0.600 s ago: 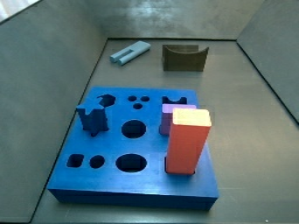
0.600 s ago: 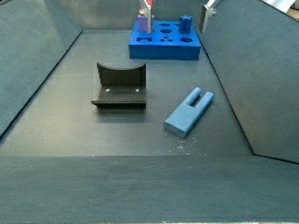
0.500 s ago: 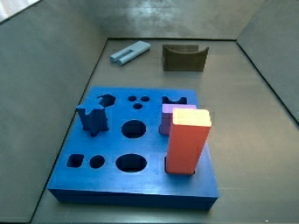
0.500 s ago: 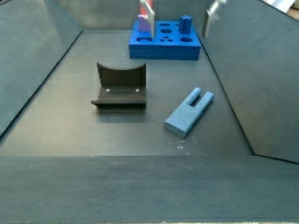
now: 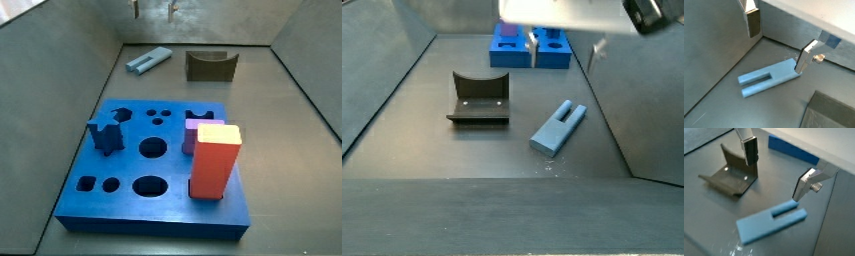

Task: Pick up the square-circle object. Move up. Rotate the square-circle object. Place the square-circle object on the fixture. Regrasp the square-circle object. Move to above the board. Insert the square-circle object.
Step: Pick up the square-circle object.

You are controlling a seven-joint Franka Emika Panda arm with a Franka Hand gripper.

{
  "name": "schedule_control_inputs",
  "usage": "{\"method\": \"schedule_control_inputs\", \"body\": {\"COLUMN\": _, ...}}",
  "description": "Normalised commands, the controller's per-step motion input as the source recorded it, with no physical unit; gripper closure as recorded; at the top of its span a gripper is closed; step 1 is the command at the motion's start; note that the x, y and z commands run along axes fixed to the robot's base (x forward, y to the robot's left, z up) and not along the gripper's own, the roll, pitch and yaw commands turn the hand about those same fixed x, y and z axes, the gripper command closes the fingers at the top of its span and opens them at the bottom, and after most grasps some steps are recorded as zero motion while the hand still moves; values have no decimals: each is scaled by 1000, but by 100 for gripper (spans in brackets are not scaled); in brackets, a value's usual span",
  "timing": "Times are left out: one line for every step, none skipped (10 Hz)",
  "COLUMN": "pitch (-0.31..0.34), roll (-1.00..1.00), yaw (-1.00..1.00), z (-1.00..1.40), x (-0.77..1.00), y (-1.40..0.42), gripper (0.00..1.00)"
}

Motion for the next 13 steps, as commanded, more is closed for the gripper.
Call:
{"method": "schedule_control_inputs", "body": {"pitch": -103, "roll": -480, "yaw": 0, "z": -269, "x": 0, "y": 677, "gripper": 0}}
{"method": "schedule_control_inputs", "body": {"pitch": -80, "roll": -453, "yaw": -60, "z": -306, "x": 0, "y": 586, "gripper": 0}}
{"method": "schedule_control_inputs", "body": {"pitch": -24, "roll": -361, "yaw": -214, "z": -463, "x": 0, "y": 489, "gripper": 0}}
{"method": "schedule_control_inputs", "body": {"pitch": 0, "roll": -347, "yaw": -309, "z": -437, "x": 74, "y": 246, "gripper": 0}}
{"method": "schedule_control_inputs", "body": {"pitch": -57, "roll": -411, "yaw": -260, "z": -283, "x": 243, "y": 106, "gripper": 0}}
{"method": "schedule_control_inputs", "body": {"pitch": -81, "roll": -406, "yaw": -271, "z": -291, "x": 269, "y": 106, "gripper": 0}}
{"method": "schedule_control_inputs", "body": {"pitch": -183, "roll": -331, "yaw": -380, "z": -409, "x": 394, "y": 40, "gripper": 0}}
{"method": "schedule_control_inputs", "body": {"pitch": -200, "roll": -333, "yaw": -440, "z": -397, "x": 403, "y": 6, "gripper": 0}}
{"method": "schedule_control_inputs", "body": {"pitch": -179, "roll": -320, "yaw": -411, "z": -426, "x": 374, "y": 20, "gripper": 0}}
{"method": "schedule_control_inputs", "body": {"pitch": -94, "roll": -263, "yaw": -349, "z": -563, "x": 234, "y": 0, "gripper": 0}}
{"method": "schedule_control_inputs", "body": {"pitch": -31, "roll": -300, "yaw": -271, "z": -514, "x": 151, "y": 0, "gripper": 0}}
{"method": "schedule_control_inputs", "body": {"pitch": -10, "roll": -323, "yaw": -246, "z": -471, "x": 114, "y": 0, "gripper": 0}}
{"method": "schedule_control_inputs", "body": {"pitch": -3, "roll": -321, "yaw": -229, "z": -471, "x": 46, "y": 0, "gripper": 0}}
